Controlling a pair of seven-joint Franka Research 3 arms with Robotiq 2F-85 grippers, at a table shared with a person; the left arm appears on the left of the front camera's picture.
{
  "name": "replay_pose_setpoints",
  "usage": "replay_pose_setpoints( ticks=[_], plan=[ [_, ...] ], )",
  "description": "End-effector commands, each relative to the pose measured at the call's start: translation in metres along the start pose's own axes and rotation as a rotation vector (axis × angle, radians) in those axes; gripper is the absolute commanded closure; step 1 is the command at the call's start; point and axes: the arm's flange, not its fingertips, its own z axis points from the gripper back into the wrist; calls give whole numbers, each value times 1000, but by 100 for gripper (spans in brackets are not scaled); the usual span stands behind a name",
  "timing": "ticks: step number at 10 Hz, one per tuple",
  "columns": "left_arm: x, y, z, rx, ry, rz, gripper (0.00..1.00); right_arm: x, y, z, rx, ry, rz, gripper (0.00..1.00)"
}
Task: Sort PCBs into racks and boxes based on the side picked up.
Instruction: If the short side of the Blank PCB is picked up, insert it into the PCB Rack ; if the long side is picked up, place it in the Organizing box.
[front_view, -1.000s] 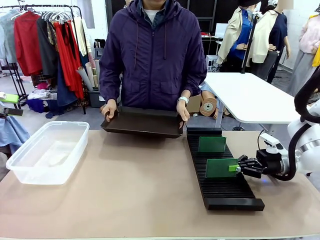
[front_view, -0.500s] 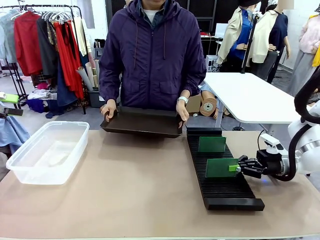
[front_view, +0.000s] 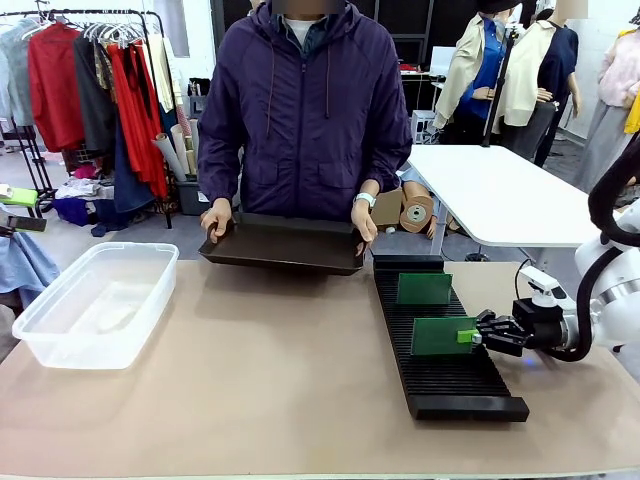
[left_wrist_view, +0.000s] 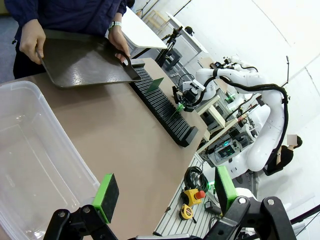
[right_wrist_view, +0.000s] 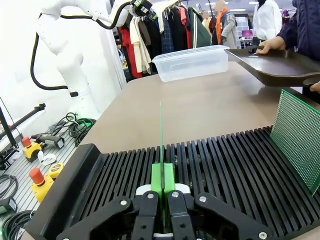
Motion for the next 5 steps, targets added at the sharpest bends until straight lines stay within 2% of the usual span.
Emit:
replay_pose_setpoints(
  ticks=[1, 5],
  plan=[
    [1, -2, 0, -4, -3, 5, 0, -8, -3, 1, -5, 55, 13, 100],
    [1, -2, 0, -4, -3, 5, 0, -16, 11, -1, -70, 61, 39, 100]
  ],
)
